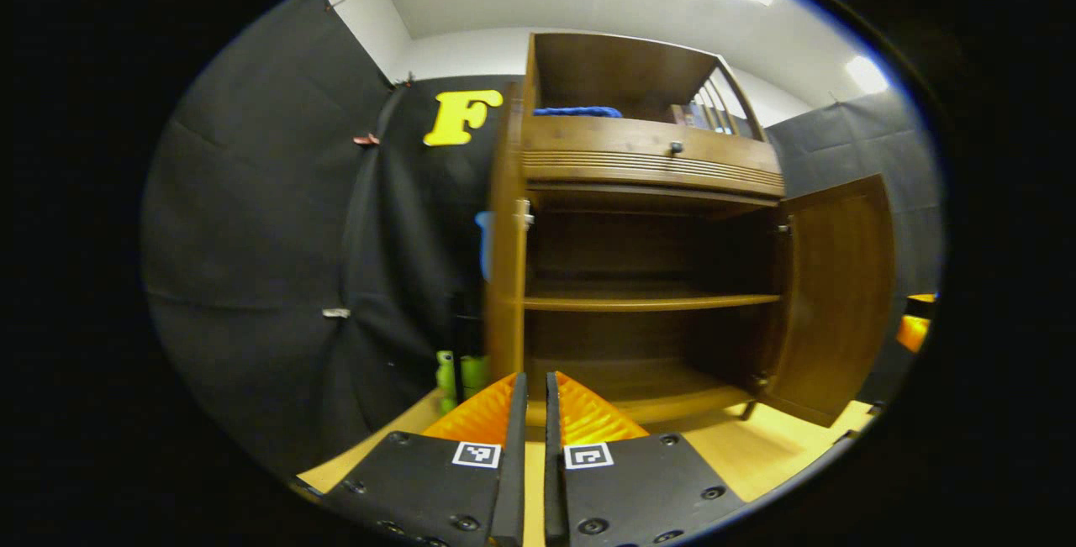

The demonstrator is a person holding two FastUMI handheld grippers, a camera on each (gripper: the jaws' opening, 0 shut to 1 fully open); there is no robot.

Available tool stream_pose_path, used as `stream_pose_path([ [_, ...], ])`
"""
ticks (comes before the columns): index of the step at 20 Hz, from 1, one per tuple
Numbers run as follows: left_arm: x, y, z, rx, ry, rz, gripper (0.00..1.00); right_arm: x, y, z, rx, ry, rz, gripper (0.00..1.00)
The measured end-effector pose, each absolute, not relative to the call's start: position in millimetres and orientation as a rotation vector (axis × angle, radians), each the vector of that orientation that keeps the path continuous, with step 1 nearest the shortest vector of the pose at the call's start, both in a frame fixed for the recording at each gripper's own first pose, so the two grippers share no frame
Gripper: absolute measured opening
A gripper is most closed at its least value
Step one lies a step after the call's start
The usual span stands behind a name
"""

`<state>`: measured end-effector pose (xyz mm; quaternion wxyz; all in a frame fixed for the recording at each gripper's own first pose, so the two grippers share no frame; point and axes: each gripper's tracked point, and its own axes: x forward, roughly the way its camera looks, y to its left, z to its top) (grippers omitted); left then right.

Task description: Open the right door of the double-door shoe cabinet with the right hand, and open the left door with the left hand.

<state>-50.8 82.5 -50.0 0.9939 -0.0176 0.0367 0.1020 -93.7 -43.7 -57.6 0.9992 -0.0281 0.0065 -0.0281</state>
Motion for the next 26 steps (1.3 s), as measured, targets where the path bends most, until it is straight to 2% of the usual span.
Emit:
stream_pose_path([
  [3,-51,64,-35,-0.037,0.043,0.129,0.13,-93,-35,-52,-0.058,-0.008,-0.048,0.92],
  [4,-50,51,-30,-0.047,0.024,0.092,0.19,-92,-34,-50,-0.063,-0.011,-0.048,0.93],
  [8,-49,19,-12,-0.042,-0.051,-0.012,0.72,-93,-30,-49,-0.075,-0.01,-0.046,0.93],
  [10,-50,19,-14,-0.027,-0.049,-0.009,0.99,-94,-31,-46,-0.078,-0.01,-0.051,0.93],
  [14,-43,13,-18,-0.024,-0.014,-0.026,0.99,-92,-33,-35,-0.072,-0.033,-0.064,0.93],
  [19,-47,6,-9,-0.013,-0.041,-0.049,0.96,-88,-37,-13,-0.09,-0.062,-0.078,0.94],
  [21,-46,0,-8,-0.001,-0.038,-0.055,0.99,-86,-34,-10,-0.094,-0.063,-0.075,0.99],
  [26,-44,-8,-7,0.024,-0.025,-0.068,0.99,-85,-27,-8,-0.1,-0.058,-0.06,0.97],
])
